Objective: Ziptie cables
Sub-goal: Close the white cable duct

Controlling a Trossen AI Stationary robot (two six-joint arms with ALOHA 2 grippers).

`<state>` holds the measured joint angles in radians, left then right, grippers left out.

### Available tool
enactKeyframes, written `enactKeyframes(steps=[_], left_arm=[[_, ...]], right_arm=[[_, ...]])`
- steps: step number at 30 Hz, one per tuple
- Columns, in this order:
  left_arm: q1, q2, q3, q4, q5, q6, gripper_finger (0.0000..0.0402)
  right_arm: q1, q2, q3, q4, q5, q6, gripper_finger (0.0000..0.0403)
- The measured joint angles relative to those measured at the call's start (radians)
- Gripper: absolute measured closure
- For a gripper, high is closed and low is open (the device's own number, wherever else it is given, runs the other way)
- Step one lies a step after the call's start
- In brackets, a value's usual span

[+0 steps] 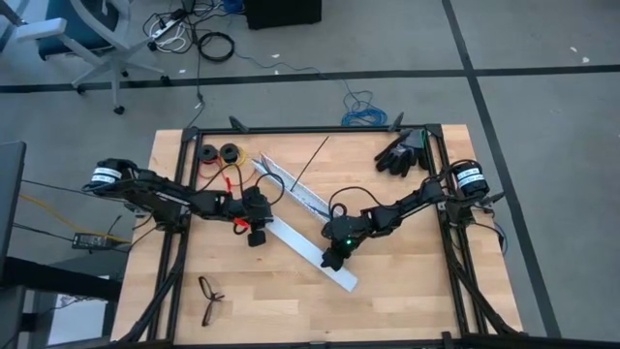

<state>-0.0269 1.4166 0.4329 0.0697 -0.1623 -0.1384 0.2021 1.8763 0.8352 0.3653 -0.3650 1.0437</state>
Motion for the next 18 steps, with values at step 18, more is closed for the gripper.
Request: enactKeyframes(steps=[18], left_arm=[[0.0,0.002,-0.002,-0.015,-0.006,0.005,0.0391]], right_arm=[[-0.009,-0.016,0.002,-0.153,0.003,-0.036,0.0353]])
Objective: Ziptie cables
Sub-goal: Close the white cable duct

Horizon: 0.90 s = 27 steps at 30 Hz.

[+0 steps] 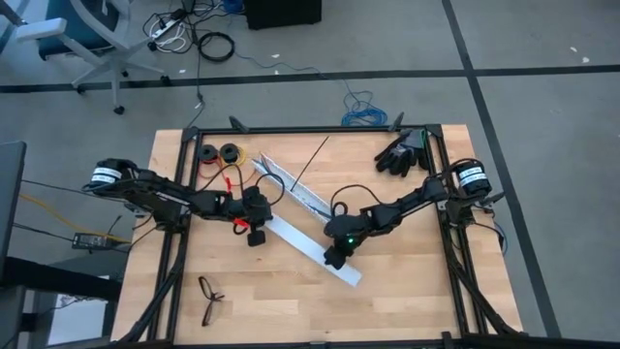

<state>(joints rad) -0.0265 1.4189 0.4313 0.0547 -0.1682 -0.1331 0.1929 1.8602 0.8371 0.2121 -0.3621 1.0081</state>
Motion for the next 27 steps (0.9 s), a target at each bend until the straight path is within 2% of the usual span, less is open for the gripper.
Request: enactKeyframes(steps=[5,13,16,27], left_arm=[[0.0,0.001,0.0,0.005,0.007,-0.001,0.0391],[0.0,0.001,0.0,0.013,0.004,0.001,0.0391],[0.0,0.001,0.0,0.015,0.004,0.0,0.0391],[0.001,0.002,-0.003,0.018,-0.013,-0.002,0.0392]], right_arm=[[0.021,-0.082,0.0,-0.233,0.088,-0.013,0.0352],[0.052,-0.234,-0.005,-0.445,0.217,-0.012,0.0351],[0.051,-0.229,-0.006,-0.457,0.236,-0.012,0.0351],[0.085,-0.158,-0.004,-0.318,0.282,-0.136,0.0351]])
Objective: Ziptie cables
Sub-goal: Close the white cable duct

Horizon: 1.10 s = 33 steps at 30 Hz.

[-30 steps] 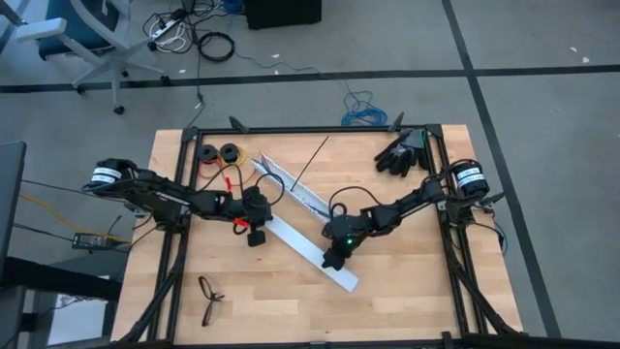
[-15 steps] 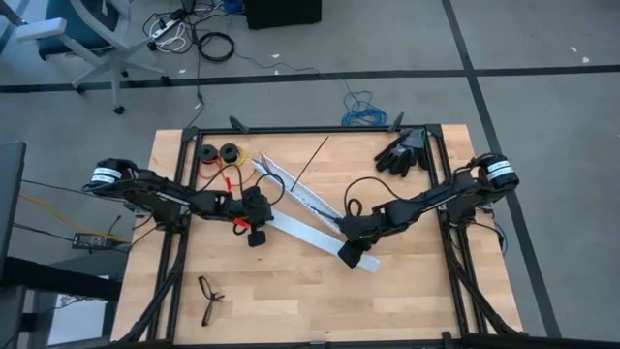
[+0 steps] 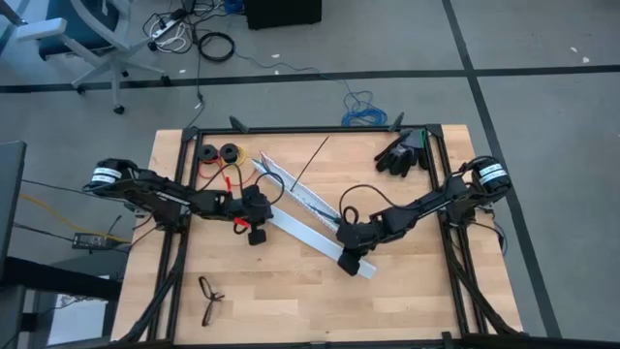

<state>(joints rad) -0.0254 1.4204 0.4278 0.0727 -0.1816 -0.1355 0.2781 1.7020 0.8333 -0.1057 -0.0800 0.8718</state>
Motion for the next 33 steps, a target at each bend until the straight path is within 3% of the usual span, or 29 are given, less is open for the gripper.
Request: enactKeyframes(steps=[7,21,33], left_arm=[[0.0,0.0,0.0,0.001,0.008,0.0,0.0392],[0.0,0.002,-0.002,-0.005,0.018,-0.001,0.0392],[-0.001,0.001,-0.001,0.0,0.017,-0.001,0.0392]], right_arm=[[0.003,0.0,0.0,0.019,0.022,0.007,0.0334],[0.001,0.002,0.001,0.009,0.025,-0.012,0.0205],[0.014,0.001,0.001,-0.008,-0.011,-0.058,0.0197]])
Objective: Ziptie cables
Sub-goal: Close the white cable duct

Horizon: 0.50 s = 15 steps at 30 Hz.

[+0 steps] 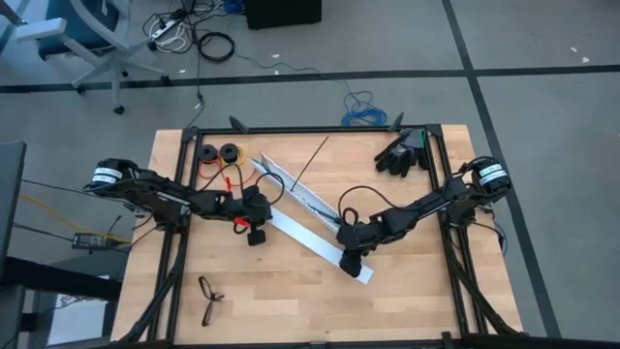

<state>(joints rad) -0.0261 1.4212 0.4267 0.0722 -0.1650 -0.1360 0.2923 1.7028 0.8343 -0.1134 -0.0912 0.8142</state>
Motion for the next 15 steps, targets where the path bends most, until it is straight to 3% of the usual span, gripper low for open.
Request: enactKeyframes(steps=[3,8,12,15], left_arm=[[0.0,0.0,-0.001,0.014,-0.001,0.0,0.0392],[0.0,0.0,0.0,0.017,0.0,0.0,0.0392],[-0.001,0.0,0.0,0.029,-0.001,-0.003,0.0392],[-0.001,0.002,-0.001,0.074,0.001,-0.006,0.0392]], right_arm=[[-0.014,-0.03,0.001,-0.12,0.019,0.047,0.0197],[0.042,-0.155,-0.004,-0.385,0.298,0.145,0.0199],[0.168,-0.271,-0.001,-0.517,0.416,0.341,0.0197],[0.314,-0.311,-0.001,-0.52,0.547,0.51,0.0198]])
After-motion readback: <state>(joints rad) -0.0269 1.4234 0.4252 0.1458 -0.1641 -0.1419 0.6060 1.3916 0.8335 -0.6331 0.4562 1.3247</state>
